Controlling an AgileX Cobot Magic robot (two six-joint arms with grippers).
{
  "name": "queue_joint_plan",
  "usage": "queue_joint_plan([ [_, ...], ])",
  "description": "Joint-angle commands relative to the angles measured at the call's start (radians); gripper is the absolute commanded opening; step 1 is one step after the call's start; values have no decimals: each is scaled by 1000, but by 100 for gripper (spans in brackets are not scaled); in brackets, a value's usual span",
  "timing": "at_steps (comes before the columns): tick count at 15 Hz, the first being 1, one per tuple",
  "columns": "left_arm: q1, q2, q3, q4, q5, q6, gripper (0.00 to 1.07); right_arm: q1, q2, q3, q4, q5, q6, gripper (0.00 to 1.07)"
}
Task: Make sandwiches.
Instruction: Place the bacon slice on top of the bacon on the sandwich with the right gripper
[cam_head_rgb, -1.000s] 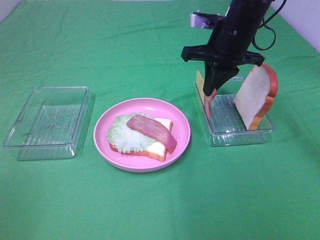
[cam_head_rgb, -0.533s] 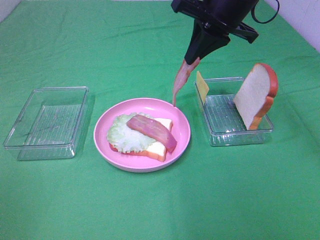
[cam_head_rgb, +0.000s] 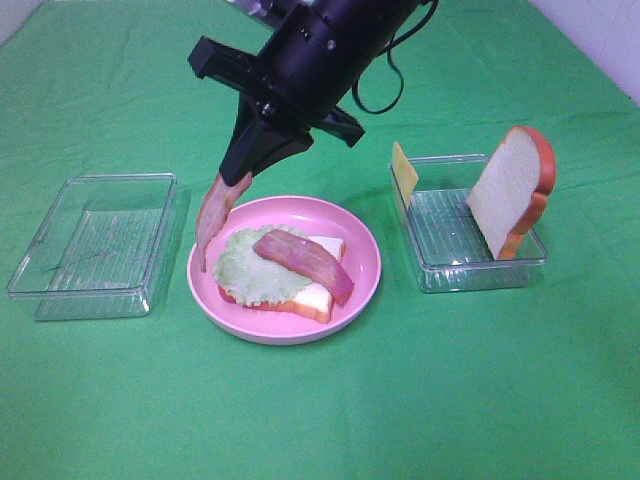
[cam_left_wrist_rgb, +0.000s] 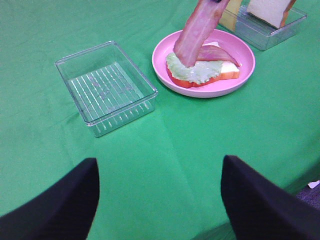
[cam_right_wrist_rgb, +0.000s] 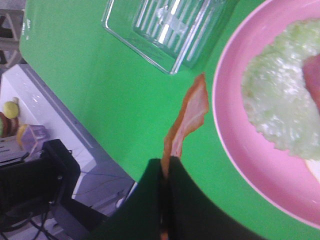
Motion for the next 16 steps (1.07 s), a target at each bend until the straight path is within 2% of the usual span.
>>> queue_joint_plan([
  [1, -3, -22, 2, -2, -8, 0, 67, -2, 72, -4, 155, -48, -97, 0],
  [3, -3, -22, 2, -2, -8, 0, 67, -2, 125, -4, 156, -63, -104, 0],
  [5, -3, -22, 2, -2, -8, 0, 67, -4, 143, -4, 72, -90, -87, 0],
  [6, -3, -22, 2, -2, -8, 0, 67, -4, 143, -4, -24, -116, -34, 0],
  [7, -3, -22, 2, -2, -8, 0, 67, -4, 141, -4, -193, -129, 88, 0],
  [8, -3, -22, 2, -2, -8, 0, 67, -4, 141, -4, -257, -122, 131, 0],
  [10, -3, -22, 2, -2, -8, 0, 67, -4, 141, -4, -342, -112, 194, 0],
  [13, -3, -22, 2, -2, -8, 0, 67, -4, 141, -4, -401, -115, 229, 0],
  [15, -3, -22, 2, -2, -8, 0, 67, -4, 141, -4, -465, -123, 280, 10],
  [16, -3, -22, 2, -2, -8, 0, 67, -4, 141, -4, -485, -129, 289, 25],
])
